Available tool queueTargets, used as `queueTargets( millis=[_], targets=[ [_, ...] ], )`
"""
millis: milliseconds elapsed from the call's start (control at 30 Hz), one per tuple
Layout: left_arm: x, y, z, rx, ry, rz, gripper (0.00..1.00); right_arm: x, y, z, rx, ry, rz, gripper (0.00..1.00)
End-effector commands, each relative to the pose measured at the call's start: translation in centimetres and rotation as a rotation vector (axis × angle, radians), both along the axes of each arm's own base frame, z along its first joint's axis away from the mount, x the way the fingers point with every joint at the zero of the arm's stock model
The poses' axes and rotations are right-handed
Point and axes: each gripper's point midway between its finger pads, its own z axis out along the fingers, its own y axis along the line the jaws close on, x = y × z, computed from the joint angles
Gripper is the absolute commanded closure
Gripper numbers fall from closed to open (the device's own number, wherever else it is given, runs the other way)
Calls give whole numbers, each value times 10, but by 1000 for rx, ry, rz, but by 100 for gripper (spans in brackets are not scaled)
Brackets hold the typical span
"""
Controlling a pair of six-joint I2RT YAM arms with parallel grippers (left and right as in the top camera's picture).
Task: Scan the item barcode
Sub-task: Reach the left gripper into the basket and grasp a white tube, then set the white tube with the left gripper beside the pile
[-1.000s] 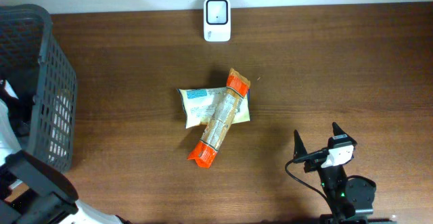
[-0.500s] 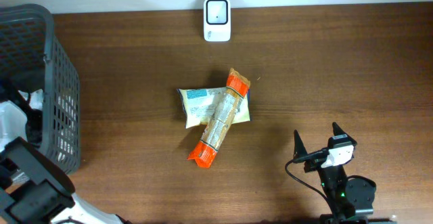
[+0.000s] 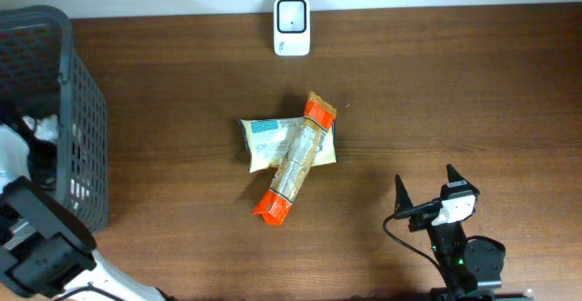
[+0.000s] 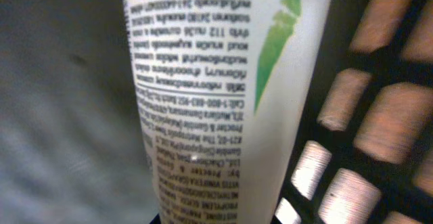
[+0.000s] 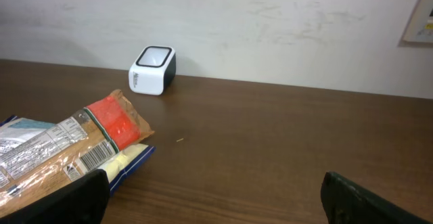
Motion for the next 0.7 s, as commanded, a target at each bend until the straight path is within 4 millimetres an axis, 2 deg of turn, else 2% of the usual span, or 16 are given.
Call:
queueTargets(
  millis=[0, 33, 67, 100, 133, 167, 200, 267, 333, 400, 433, 533, 600, 633, 667],
  targets=[
    [42, 28, 147, 188, -305, 74, 100, 0, 1, -3, 4, 4, -1, 1],
    [44, 28, 191, 233, -386, 97, 100, 0, 1, -3, 4, 4, 0, 1],
    [44, 20, 238, 278, -479, 102, 100, 0, 1, -3, 4, 4, -1, 1],
    [43, 5, 265, 290, -542, 79, 100, 0, 1, -3, 4, 4, 0, 1],
    [44, -21, 283, 271, -596, 27, 100, 0, 1, -3, 4, 4, -1, 1],
    [44, -47, 291, 241, -612, -26, 100, 0, 1, -3, 4, 4, -1, 1],
    [45, -86, 286, 191, -582, -105, 100, 0, 1, -3, 4, 4, -1, 1],
    [46, -142, 263, 105, -493, -230, 100, 0, 1, -3, 4, 4, -1, 1],
    [51, -200, 224, 56, -402, -376, 100, 0, 1, -3, 4, 4, -1, 1],
    [53, -254, 163, 43, -307, -479, 100, 0, 1, -3, 4, 4, 0, 1],
    [52, -266, 145, 31, -288, -483, 100, 0, 1, -3, 4, 4, -1, 1],
    [41, -307, 73, -18, -239, -481, 100, 0, 1, -3, 4, 4, -1, 1],
    [31, -325, 39, -36, -235, -490, 97, 0, 1, -3, 4, 4, -1, 1],
    [29, -331, 29, -43, -242, -489, 87, 0, 1, -3, 4, 4, -1, 1],
    [30, -337, 25, -46, -257, -501, 69, 0, 1, -3, 4, 4, 0, 1]
  ],
)
